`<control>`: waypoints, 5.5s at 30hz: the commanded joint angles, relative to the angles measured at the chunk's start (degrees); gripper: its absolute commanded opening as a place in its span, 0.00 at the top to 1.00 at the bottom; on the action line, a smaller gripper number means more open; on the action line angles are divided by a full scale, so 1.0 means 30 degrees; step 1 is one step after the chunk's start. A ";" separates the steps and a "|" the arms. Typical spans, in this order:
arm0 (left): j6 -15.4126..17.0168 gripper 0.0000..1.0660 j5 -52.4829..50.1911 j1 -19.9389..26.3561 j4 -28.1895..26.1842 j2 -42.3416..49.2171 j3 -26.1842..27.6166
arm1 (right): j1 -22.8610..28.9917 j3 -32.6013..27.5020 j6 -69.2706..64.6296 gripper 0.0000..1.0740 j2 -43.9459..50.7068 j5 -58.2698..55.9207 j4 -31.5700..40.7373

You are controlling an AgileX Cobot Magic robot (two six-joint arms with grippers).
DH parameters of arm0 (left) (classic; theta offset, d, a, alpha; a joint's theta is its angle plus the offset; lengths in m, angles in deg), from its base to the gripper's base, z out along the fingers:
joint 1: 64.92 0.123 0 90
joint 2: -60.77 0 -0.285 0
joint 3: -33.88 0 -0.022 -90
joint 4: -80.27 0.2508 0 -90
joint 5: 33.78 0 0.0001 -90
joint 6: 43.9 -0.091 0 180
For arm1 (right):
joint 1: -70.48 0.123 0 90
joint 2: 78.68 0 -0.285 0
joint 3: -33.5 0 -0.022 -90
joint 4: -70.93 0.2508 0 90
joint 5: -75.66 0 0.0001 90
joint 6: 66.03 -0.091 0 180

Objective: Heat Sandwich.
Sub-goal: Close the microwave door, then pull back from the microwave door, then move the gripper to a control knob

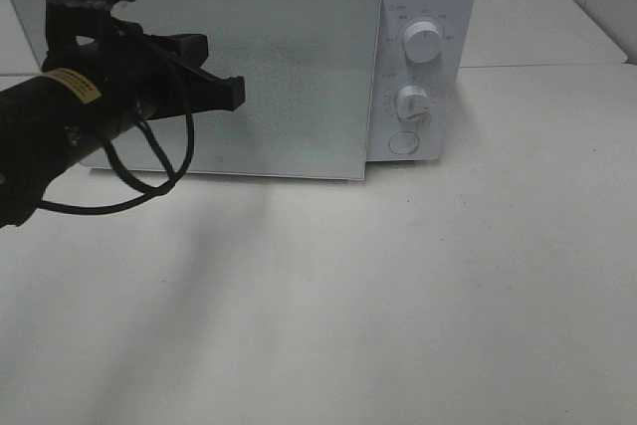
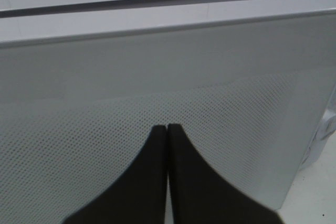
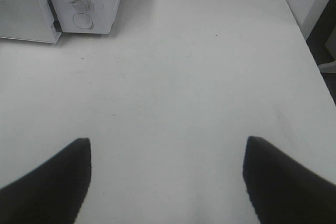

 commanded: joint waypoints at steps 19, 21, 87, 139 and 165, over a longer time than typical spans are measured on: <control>-0.1948 1.00 0.1089 -0.1566 -0.2884 -0.3056 0.5004 | -0.0115 -0.0076 0.0000 0.29 0.0497 0.0134 -0.0076; -0.1967 1.00 0.1146 -0.1566 -0.2865 -0.3342 0.5424 | -0.0115 -0.0076 0.0000 0.29 0.0497 0.0134 -0.0076; -0.4412 0.04 1.3235 -0.2788 -0.4927 -0.0458 0.6283 | -0.0115 -0.0076 0.0000 0.29 0.0497 0.0134 -0.0076; 0.2960 0.05 3.5046 0.8021 0.4603 0.4393 0.5539 | -0.0115 -0.0076 0.0000 0.29 0.0497 0.0134 -0.0076; 0.1738 0.05 3.4225 1.2872 0.4545 1.8984 -0.0802 | -0.0115 -0.0076 0.0000 0.29 0.0497 0.0134 -0.0076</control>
